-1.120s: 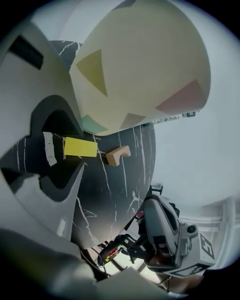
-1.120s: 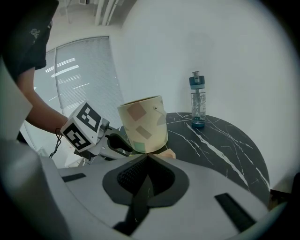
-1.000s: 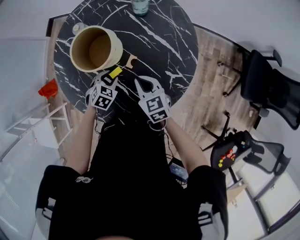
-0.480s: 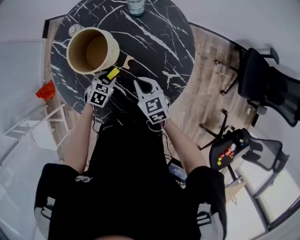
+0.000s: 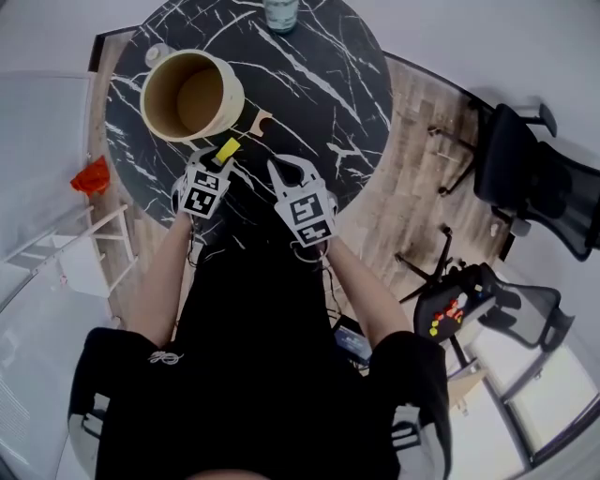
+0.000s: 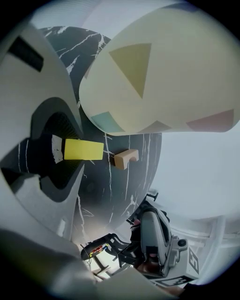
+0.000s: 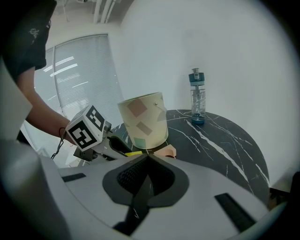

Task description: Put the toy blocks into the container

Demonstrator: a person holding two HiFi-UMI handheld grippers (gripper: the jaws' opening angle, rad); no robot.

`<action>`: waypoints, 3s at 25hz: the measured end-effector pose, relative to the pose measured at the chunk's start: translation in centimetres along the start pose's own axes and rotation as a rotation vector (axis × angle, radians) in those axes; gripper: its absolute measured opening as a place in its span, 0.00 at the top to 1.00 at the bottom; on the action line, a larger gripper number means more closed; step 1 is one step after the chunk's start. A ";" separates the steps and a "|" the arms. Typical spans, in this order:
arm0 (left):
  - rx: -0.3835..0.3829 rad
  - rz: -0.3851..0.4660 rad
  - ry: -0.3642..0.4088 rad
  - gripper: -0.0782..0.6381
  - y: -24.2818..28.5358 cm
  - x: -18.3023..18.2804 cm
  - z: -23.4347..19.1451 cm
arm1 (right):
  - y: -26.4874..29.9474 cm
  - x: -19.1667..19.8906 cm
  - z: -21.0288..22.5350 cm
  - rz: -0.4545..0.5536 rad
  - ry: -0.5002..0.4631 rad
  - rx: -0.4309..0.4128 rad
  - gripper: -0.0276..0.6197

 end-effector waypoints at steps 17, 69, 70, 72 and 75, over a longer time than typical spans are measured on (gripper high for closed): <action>-0.178 0.106 -0.264 0.70 -6.2 4.2 -3.6 | 4.0 -2.3 -5.9 -0.010 -0.117 -0.167 0.96; -0.122 0.289 0.102 0.70 -15.9 -12.4 -8.1 | -0.2 -15.3 -2.9 0.335 -0.002 0.150 0.96; -0.116 0.279 0.105 0.70 -15.6 -12.4 -8.0 | -0.4 -15.1 -2.7 0.335 0.002 0.157 0.96; -0.106 0.269 0.104 0.70 -15.1 -12.4 -7.7 | -0.7 -14.7 -2.3 0.332 0.011 0.172 0.96; -0.101 0.264 0.102 0.70 -14.7 -12.5 -7.5 | -1.0 -14.4 -1.7 0.328 0.024 0.189 0.96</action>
Point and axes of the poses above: the fingertips, and each gripper's own axes: y forward along the fingers, z to its right, x out of its underside, the point moved 2 cm from there along -y, backward along the fingers
